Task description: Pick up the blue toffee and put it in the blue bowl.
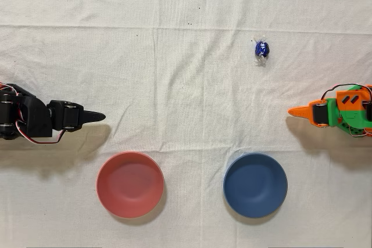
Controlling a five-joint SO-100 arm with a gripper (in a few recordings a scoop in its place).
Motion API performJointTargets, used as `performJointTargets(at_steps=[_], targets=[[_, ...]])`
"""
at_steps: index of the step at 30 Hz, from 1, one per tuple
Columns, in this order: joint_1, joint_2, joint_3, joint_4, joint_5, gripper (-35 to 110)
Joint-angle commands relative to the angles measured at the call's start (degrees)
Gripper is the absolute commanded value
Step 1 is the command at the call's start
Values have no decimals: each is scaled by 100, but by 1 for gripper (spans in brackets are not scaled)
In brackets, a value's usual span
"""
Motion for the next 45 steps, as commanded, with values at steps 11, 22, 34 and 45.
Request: performJointTargets(at_steps=[11,22,34,45], targets=[[-9,-26,-97,18,-70,0],[-9,-26,-97,18,-70,0],[-35,-26,-88,18,-123,0],[422,-211,-483,18,-853,0]])
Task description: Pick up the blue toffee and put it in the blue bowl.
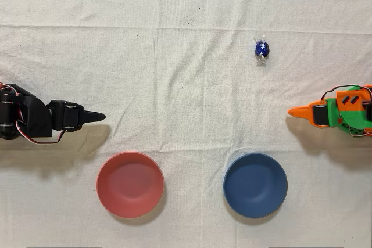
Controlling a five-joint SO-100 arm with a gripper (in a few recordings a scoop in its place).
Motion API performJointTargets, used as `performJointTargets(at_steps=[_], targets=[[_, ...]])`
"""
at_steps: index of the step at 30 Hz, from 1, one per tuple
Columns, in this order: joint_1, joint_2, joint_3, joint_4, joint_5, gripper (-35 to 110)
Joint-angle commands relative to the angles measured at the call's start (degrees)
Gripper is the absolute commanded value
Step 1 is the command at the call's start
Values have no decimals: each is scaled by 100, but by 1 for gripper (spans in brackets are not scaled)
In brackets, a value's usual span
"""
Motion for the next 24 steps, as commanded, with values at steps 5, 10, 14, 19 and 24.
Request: performJointTargets(at_steps=[5,10,14,19,24], targets=[[264,-1213,-1687,132,-193,0],[422,-2505,-2874,308,475,0],[686,-3410,-3814,580,844,0],[1213,-4175,-4614,765,1239,0],[1784,-4702,-5019,914,1468,0]])
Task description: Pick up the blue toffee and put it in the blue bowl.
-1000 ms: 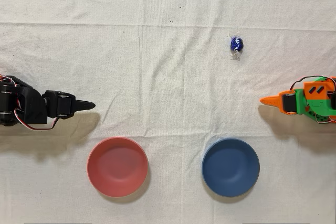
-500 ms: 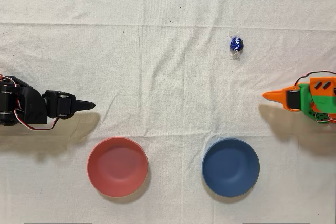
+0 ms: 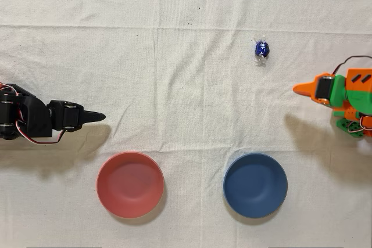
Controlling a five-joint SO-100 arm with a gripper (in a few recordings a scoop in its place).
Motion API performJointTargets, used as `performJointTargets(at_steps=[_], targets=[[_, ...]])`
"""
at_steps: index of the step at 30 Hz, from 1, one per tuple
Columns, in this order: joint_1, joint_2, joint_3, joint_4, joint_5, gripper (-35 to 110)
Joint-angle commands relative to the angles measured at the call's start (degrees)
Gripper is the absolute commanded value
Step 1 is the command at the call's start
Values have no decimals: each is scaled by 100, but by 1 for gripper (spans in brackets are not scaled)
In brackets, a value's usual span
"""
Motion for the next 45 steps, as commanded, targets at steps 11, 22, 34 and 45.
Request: performJointTargets(at_steps=[11,22,34,45], targets=[[2065,-1292,-958,-246,-1802,0],[2531,-2338,-1107,-738,-1600,11],[2136,-3771,-1837,-1134,-1178,26],[1960,-4825,-2206,-1301,-888,31]])
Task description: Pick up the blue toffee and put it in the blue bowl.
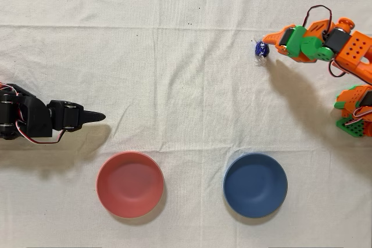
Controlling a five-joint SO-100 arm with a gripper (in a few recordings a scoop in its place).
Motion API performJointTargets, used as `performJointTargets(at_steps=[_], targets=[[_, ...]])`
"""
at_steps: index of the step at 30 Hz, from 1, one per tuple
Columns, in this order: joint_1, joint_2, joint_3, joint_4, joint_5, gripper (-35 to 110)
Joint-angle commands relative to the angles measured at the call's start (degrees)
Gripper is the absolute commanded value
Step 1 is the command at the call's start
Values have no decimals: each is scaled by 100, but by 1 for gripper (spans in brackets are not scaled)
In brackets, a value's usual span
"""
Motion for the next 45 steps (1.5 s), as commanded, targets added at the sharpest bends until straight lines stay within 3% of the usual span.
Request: performJointTargets(at_steps=[1,20,45], targets=[[-9,-149,-457,-35,-70,32],[-202,-1134,-940,-202,-44,33],[-220,-1274,-826,-404,-387,13]])
